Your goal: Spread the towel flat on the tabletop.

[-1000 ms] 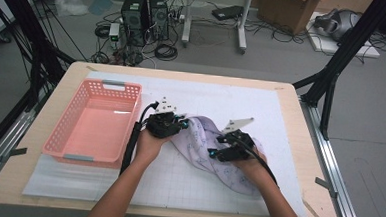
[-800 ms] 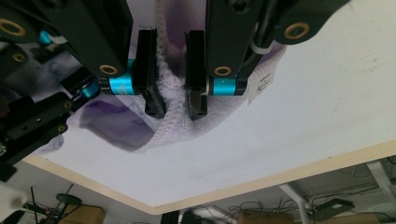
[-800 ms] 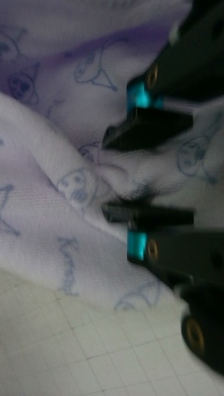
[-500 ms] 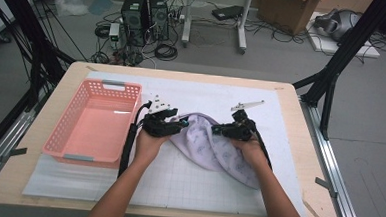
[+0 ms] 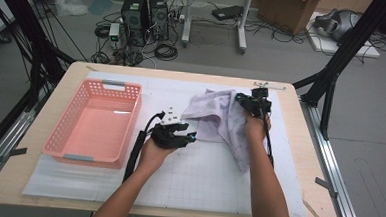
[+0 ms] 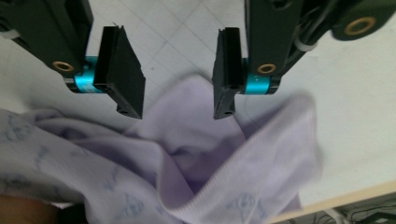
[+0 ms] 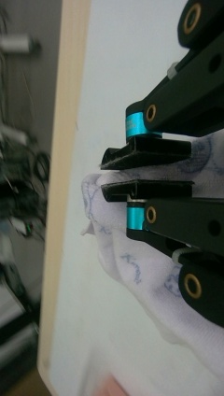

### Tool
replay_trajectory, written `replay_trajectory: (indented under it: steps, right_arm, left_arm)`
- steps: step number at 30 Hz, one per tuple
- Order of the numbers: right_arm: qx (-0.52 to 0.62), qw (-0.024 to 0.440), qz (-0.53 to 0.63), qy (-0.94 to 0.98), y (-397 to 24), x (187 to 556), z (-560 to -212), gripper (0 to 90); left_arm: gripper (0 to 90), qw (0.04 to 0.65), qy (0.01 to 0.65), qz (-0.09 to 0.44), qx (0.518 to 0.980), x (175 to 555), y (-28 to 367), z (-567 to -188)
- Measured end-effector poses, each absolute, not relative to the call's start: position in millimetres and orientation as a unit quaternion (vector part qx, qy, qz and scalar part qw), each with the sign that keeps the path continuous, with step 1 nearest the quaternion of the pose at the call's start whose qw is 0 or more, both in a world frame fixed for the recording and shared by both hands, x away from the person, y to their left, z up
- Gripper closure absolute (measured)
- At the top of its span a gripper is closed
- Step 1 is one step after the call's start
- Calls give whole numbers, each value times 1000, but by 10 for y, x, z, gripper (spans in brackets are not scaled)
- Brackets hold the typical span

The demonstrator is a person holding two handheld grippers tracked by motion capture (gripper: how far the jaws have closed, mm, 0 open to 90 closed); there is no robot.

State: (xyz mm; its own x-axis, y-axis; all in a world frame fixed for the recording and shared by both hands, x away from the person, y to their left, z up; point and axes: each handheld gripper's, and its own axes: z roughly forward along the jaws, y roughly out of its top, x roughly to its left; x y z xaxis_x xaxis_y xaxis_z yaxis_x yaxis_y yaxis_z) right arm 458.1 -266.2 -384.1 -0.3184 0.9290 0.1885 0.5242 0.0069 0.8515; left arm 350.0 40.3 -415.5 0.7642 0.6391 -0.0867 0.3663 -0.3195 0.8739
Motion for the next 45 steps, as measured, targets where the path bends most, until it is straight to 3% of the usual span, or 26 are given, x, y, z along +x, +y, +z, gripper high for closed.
replay_trajectory:
  steps: [2, 4, 7, 12, 20, 26, 30, 36, 39, 41, 44, 45]
  right_arm:
    - [555, 220, 451, 664, -2767, 4596, -3858, 789]
    - [554, 203, 443, 675, -2814, 4590, -3862, 666]
    - [535, 206, 457, 681, -2867, 4452, -3798, 572]
    - [490, 202, 458, 713, -2981, 4069, -3697, 518]
    - [452, 266, 428, 736, -3525, 3079, -3833, 501]
    - [476, 233, 416, 739, -3801, 2902, -4129, 519]
    - [478, 208, 398, 755, -3828, 2949, -4326, 514]
    - [481, 205, 402, 752, -3800, 2969, -4332, 513]
    - [480, 210, 403, 751, -3793, 2953, -4325, 514]
    - [481, 210, 402, 751, -3794, 2951, -4333, 514]
    - [484, 206, 401, 750, -3807, 2955, -4347, 514]
    - [485, 206, 400, 750, -3808, 2952, -4350, 515]
  left_arm:
    - [549, 476, 311, 131, 812, 3502, 370, -4246]
    - [540, 466, 310, 123, 819, 3512, 330, -4316]
    - [496, 463, 311, 127, 820, 3522, 255, -4358]
    - [460, 466, 311, 132, 818, 3565, 118, -4365]
    - [447, 455, 305, 119, 828, 3649, -164, -4397]
    - [460, 445, 305, 93, 837, 3689, -446, -4483]
    - [451, 470, 287, 85, 831, 3657, -625, -4442]
    - [449, 476, 277, 77, 831, 3690, -899, -4430]
    - [480, 442, 263, 90, 853, 3678, -1052, -4509]
    - [546, 437, 262, 101, 854, 3657, -1094, -4498]
    - [808, 432, 256, 92, 860, 3625, -1097, -4479]
    - [825, 428, 252, 93, 863, 3608, -1084, -4456]
